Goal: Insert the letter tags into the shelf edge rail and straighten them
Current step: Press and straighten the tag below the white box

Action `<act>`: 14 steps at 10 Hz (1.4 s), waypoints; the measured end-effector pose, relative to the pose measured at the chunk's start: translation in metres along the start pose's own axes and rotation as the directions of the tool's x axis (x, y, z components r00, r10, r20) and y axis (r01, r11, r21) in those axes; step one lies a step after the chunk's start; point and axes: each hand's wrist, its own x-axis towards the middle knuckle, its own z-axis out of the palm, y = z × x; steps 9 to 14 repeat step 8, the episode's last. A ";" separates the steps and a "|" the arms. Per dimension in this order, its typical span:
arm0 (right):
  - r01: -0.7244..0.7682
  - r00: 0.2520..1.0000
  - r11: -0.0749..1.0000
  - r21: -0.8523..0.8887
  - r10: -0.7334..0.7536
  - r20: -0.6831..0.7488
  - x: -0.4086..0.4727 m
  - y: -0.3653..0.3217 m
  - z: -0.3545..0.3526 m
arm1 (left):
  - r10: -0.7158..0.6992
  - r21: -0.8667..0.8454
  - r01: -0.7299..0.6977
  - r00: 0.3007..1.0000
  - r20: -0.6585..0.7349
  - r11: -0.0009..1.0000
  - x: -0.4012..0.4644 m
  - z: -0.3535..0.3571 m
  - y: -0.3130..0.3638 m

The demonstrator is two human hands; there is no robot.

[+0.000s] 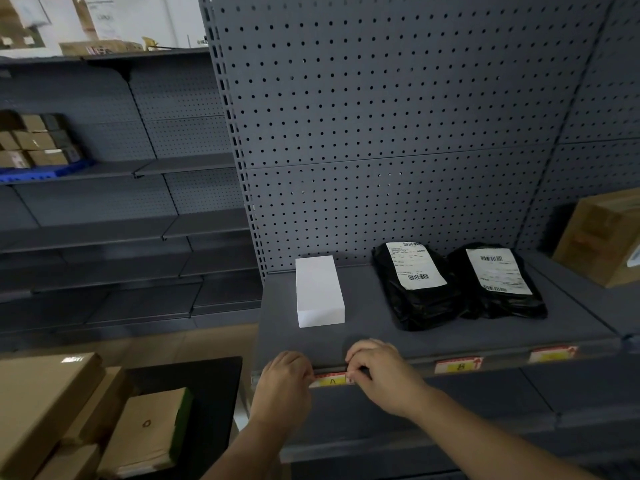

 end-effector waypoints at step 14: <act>0.048 0.999 0.997 0.064 -0.049 0.016 -0.003 -0.006 -0.016 | 0.119 -0.009 -0.124 0.970 -0.210 0.992 -0.009 -0.002 0.003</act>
